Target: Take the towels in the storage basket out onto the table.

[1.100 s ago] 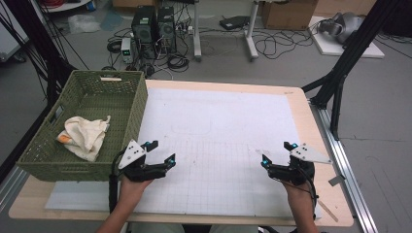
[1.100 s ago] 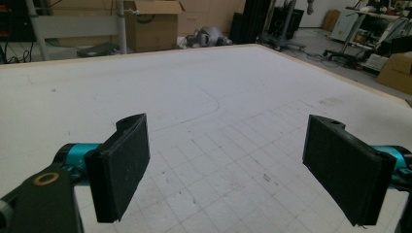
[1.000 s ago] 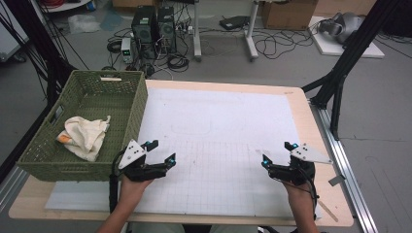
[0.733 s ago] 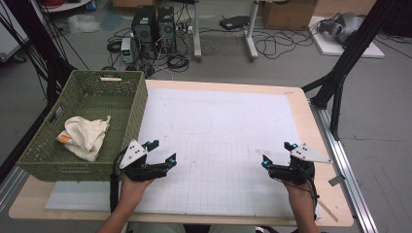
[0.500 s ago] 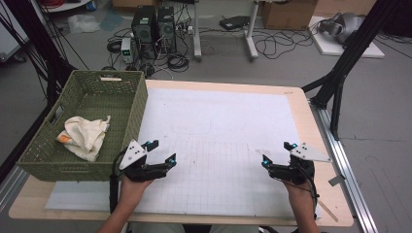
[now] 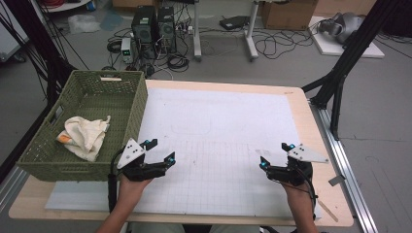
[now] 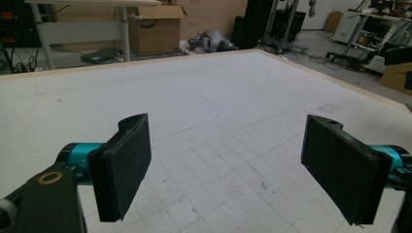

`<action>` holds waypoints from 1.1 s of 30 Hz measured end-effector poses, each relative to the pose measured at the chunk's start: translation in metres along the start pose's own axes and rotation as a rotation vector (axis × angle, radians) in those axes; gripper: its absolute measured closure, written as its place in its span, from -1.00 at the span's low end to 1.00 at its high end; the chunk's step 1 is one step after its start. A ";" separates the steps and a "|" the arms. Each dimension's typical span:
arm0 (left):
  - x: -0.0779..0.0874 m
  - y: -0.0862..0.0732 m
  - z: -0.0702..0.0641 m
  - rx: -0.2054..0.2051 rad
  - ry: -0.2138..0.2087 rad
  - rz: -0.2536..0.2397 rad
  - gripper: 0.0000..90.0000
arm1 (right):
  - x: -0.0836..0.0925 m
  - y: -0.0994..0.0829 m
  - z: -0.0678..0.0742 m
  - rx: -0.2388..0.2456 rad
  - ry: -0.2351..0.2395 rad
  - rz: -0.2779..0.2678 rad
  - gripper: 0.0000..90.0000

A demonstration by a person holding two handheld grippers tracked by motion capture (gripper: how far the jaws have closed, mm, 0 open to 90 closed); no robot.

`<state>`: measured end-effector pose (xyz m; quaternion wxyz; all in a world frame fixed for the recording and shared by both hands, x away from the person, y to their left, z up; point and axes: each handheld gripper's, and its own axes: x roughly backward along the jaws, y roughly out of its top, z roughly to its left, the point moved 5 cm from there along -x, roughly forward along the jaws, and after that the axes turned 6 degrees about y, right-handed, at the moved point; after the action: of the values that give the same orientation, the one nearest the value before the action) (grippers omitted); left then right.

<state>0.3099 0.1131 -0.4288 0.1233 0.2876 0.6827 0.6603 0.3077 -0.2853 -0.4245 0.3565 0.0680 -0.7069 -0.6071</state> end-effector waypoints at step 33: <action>0.045 0.088 0.032 0.059 0.028 -0.123 -0.57 | -0.003 -0.003 0.000 -0.012 0.008 0.034 -0.80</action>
<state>0.3114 0.1611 -0.3368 0.1455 0.2396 0.7198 0.6351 0.3087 -0.2847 -0.4286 0.3698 0.0563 -0.7030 -0.6048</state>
